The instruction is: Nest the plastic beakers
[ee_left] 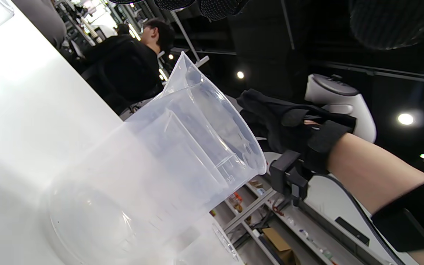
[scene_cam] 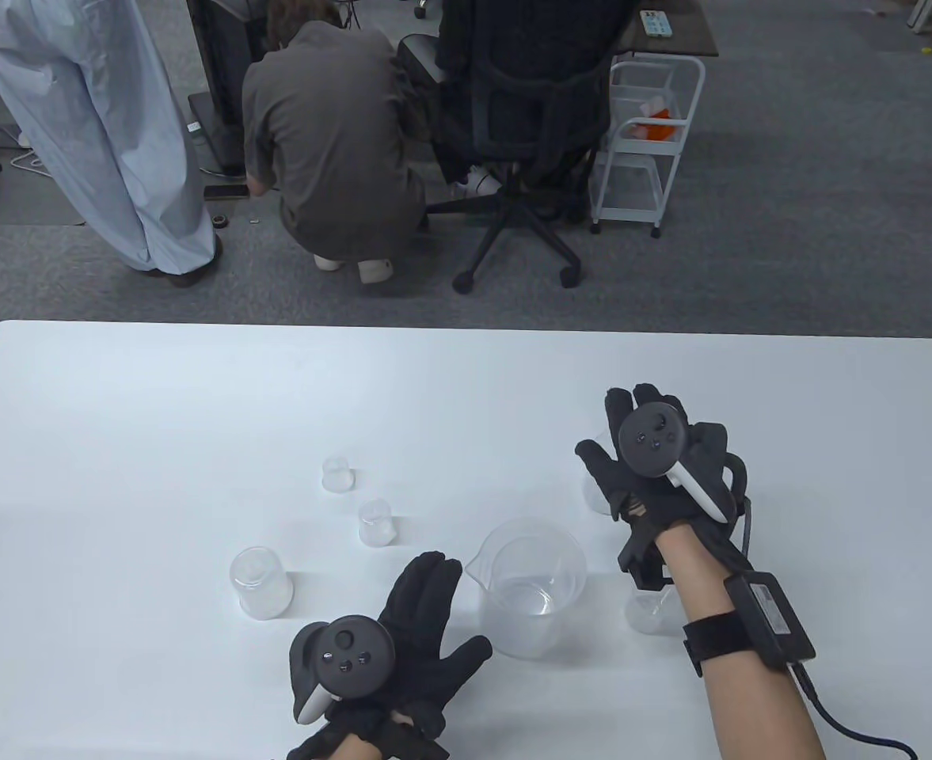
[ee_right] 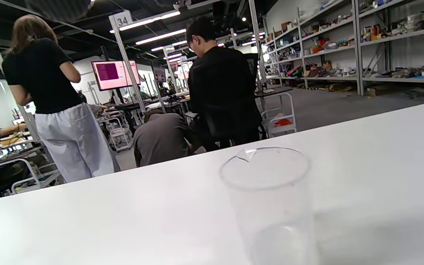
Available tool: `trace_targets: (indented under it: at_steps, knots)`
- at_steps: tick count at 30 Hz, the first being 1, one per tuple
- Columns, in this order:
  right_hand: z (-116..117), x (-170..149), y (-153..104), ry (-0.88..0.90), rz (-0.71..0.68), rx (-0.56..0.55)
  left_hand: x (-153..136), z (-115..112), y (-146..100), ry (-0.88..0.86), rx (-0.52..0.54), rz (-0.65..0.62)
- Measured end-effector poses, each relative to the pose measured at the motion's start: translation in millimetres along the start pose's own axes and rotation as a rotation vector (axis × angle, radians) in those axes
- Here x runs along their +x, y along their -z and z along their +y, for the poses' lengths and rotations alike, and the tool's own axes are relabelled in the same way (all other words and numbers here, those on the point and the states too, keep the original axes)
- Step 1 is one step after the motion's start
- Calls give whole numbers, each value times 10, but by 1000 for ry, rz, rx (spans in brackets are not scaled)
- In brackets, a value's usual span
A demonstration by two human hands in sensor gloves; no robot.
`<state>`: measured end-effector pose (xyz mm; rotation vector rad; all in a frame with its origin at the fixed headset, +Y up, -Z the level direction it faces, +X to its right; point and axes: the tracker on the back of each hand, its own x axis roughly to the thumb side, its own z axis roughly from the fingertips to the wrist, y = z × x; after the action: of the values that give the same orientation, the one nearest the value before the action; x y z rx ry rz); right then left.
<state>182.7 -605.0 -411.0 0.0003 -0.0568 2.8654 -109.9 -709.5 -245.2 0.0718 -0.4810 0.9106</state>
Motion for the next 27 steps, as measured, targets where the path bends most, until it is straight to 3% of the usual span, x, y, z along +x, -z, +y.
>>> trace_targets:
  at_steps: [4,9,18,22,27]
  knots:
    - [92,-45,225,-38,64,35,-5,0,1,1,2,4]
    - [400,-131,441,-49,143,119,-4,-5,3,5,-4,4]
    - [928,-306,584,-102,207,321,-5,3,3,8,0,4]
    - [1039,-319,609,-146,231,398,-11,5,3,11,0,6]
    - [1041,-326,634,-154,237,384,-12,11,2,11,4,6]
